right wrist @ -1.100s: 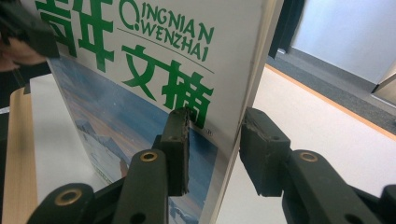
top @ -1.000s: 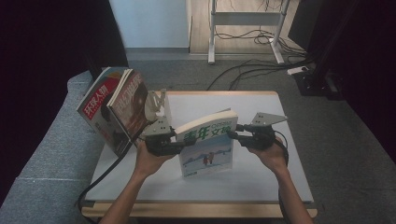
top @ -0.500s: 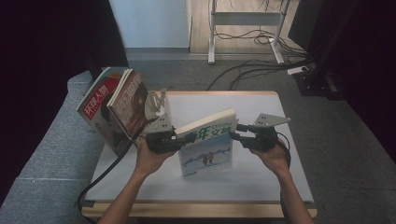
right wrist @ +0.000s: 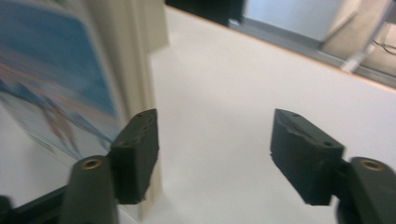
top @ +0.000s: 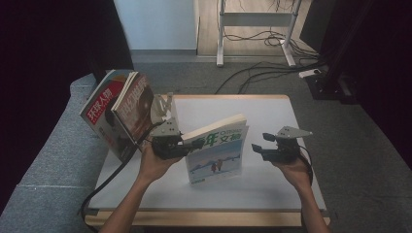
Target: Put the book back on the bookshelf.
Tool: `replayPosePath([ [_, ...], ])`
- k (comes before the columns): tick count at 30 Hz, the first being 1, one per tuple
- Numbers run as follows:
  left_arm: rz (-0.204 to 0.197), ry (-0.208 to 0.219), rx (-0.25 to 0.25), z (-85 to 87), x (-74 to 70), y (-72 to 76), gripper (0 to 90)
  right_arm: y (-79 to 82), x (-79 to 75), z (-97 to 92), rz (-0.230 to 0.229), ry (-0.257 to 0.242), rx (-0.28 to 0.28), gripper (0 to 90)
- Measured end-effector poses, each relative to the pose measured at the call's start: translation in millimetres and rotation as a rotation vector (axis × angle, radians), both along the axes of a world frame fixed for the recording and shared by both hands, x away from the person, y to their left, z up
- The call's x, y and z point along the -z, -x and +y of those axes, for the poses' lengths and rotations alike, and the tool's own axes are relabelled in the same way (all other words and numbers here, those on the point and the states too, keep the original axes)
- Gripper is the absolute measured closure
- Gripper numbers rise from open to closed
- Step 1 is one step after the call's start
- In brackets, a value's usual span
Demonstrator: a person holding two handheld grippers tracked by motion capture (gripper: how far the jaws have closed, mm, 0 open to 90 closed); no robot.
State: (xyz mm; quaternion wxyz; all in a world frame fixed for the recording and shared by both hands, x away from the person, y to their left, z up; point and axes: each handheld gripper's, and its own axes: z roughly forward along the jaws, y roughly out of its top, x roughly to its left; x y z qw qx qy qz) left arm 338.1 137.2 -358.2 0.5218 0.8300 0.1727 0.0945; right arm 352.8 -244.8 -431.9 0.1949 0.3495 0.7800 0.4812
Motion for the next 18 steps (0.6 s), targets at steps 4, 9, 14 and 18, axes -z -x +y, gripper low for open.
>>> replayPosePath([
  [4,0.013,-0.022,0.005,-0.4,-2.6,-0.8,73.0,-0.3,21.2,-9.7,0.046,0.036,0.089,15.0],
  [9,0.021,-0.071,0.004,-2.9,-7.5,-0.7,72.7,-0.1,39.2,-16.8,0.084,0.064,0.134,13.2],
  [14,0.035,-0.082,0.005,-3.2,-9.0,-2.1,72.8,2.0,61.4,-25.2,0.131,0.089,0.168,9.6],
  [18,0.040,-0.079,0.006,-2.9,-8.9,-2.8,73.2,3.1,78.5,-31.1,0.166,0.110,0.200,2.4],
])
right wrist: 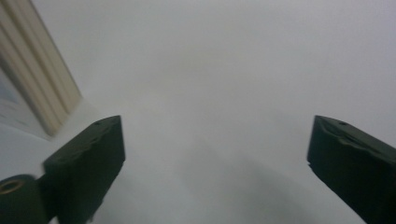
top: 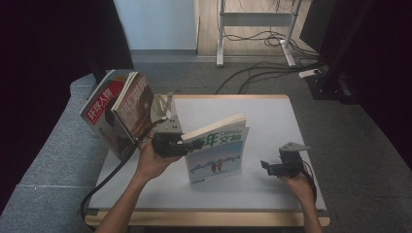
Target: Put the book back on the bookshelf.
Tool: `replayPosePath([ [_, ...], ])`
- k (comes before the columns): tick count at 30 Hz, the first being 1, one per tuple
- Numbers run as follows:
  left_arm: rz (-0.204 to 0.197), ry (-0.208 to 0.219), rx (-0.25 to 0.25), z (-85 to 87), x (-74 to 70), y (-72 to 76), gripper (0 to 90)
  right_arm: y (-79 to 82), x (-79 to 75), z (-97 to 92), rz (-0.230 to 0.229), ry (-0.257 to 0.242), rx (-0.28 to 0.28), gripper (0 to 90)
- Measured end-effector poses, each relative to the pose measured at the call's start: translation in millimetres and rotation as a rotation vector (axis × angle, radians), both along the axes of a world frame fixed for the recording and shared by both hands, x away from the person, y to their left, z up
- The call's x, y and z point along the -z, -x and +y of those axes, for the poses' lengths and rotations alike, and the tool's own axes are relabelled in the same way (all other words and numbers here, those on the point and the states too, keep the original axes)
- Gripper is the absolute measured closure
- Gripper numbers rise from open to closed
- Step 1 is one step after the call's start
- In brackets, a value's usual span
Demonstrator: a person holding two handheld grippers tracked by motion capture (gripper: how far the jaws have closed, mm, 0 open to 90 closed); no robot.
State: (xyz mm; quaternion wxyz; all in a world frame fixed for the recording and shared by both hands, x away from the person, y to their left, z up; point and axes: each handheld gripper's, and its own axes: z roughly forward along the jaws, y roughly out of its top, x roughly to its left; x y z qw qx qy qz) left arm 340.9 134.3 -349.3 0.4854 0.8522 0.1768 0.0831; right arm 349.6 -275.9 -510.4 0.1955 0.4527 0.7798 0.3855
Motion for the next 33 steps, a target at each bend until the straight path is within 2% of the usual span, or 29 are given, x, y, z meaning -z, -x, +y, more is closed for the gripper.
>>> replayPosePath([
  [3,0.006,0.003,0.000,0.3,0.0,-1.0,73.3,0.2,11.5,-3.7,0.023,0.015,0.031,0.0],
  [8,-0.007,0.009,-0.006,0.3,1.0,-1.6,73.2,-0.7,25.7,-7.1,0.056,0.043,0.059,0.0],
  [14,0.000,0.017,-0.025,-0.4,1.3,-2.4,73.5,-0.9,26.5,-3.3,0.055,0.087,0.073,0.0],
  [22,0.017,0.039,-0.047,-0.8,1.8,-6.2,73.9,-0.7,27.1,-3.2,0.051,0.086,0.076,0.0],
  [26,0.009,0.037,-0.070,1.0,-1.0,-6.9,74.0,-0.7,27.2,-3.3,0.051,0.084,0.076,0.0],
  [30,0.028,0.034,-0.097,6.6,-5.8,-8.6,74.1,-0.7,27.3,-3.3,0.051,0.084,0.076,0.0],
  [33,0.027,0.025,-0.113,11.4,-10.8,-8.2,74.1,-0.7,27.3,-3.3,0.051,0.083,0.077,0.0],
])
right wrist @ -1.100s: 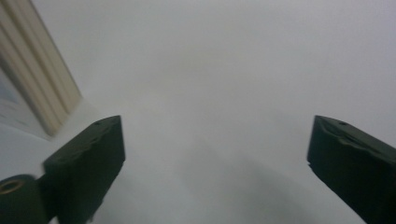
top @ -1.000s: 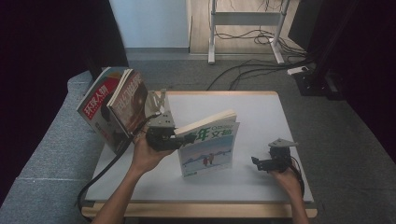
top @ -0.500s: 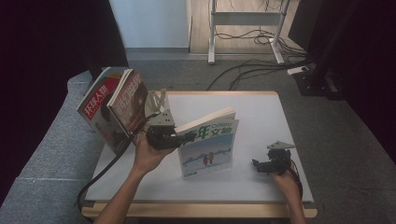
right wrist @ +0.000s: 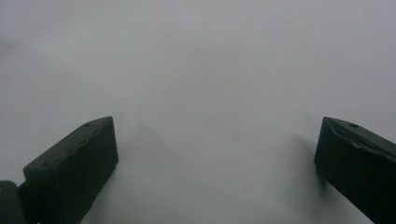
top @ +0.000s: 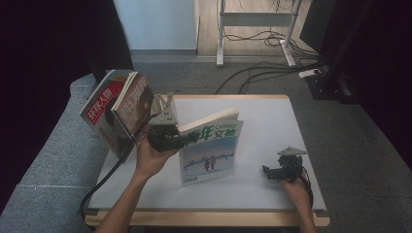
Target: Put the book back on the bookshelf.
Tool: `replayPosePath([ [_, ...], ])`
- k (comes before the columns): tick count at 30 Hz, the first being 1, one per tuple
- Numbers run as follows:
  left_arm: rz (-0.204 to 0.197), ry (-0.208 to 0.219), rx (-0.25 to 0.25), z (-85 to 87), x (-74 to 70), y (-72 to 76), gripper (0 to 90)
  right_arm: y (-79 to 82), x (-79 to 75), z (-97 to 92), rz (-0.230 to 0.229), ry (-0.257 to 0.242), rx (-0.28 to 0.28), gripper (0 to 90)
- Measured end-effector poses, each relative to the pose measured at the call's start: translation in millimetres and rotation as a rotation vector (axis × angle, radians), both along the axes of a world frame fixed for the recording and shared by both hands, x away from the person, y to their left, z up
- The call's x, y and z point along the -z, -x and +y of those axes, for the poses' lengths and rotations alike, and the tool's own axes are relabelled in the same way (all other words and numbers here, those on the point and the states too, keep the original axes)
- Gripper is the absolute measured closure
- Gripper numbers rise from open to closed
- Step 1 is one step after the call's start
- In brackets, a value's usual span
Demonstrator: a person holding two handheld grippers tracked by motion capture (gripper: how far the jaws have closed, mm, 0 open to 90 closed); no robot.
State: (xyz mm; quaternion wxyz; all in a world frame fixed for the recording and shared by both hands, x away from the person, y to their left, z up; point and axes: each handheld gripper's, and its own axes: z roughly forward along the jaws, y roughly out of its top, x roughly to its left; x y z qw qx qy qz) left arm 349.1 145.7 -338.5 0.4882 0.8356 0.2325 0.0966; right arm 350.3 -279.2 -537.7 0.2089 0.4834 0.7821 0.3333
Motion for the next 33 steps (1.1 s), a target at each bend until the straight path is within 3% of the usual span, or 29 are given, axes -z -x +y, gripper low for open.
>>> replayPosePath([
  [15,-0.020,-0.033,-0.098,29.8,-21.4,2.1,74.3,-0.2,0.1,-0.1,0.001,-0.001,-0.001,0.0],
  [25,-0.018,-0.010,-0.159,55.8,-32.6,5.9,74.3,-0.2,0.1,-0.2,0.001,-0.002,-0.001,0.0],
  [33,-0.023,0.018,-0.235,85.0,-39.4,13.0,74.3,-0.2,0.1,-0.2,0.001,-0.002,-0.001,0.0],
])
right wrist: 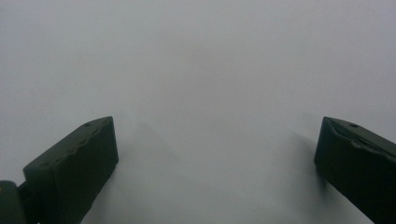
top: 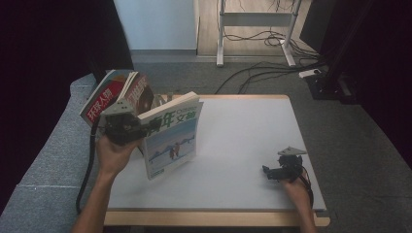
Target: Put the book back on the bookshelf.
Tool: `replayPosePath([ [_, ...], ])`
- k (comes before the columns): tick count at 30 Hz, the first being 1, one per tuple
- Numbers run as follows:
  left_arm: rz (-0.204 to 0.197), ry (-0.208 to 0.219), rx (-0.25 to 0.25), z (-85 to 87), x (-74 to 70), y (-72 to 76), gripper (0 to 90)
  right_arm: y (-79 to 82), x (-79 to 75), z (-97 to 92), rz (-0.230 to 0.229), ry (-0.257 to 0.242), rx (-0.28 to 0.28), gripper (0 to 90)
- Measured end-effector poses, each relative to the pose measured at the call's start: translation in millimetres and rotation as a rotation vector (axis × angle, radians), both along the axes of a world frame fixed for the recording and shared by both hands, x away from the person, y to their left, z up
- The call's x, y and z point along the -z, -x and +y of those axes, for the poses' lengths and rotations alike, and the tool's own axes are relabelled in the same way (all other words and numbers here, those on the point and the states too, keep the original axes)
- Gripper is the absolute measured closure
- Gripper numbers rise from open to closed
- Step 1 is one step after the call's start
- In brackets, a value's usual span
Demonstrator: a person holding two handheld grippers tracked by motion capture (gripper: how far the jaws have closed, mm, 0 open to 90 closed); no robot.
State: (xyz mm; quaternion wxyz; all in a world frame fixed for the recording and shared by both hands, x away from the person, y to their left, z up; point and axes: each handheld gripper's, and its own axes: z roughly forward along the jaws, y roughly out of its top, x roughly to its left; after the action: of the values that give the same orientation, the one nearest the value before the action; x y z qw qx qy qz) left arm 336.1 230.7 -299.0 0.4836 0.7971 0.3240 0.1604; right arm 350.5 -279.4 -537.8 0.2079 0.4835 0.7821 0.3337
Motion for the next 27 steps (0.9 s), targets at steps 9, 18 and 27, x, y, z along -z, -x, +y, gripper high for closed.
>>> replayPosePath([
  [9,0.013,0.000,-0.068,26.5,-5.6,5.1,74.3,0.0,0.0,0.0,0.000,0.000,0.000,0.0],
  [18,0.029,0.008,-0.131,46.7,-6.6,4.3,74.3,0.0,0.0,0.0,0.001,0.000,0.000,0.0],
  [27,0.038,-0.012,-0.184,54.8,-4.6,-3.3,74.3,-0.1,0.0,0.0,0.001,-0.001,0.000,0.0],
])
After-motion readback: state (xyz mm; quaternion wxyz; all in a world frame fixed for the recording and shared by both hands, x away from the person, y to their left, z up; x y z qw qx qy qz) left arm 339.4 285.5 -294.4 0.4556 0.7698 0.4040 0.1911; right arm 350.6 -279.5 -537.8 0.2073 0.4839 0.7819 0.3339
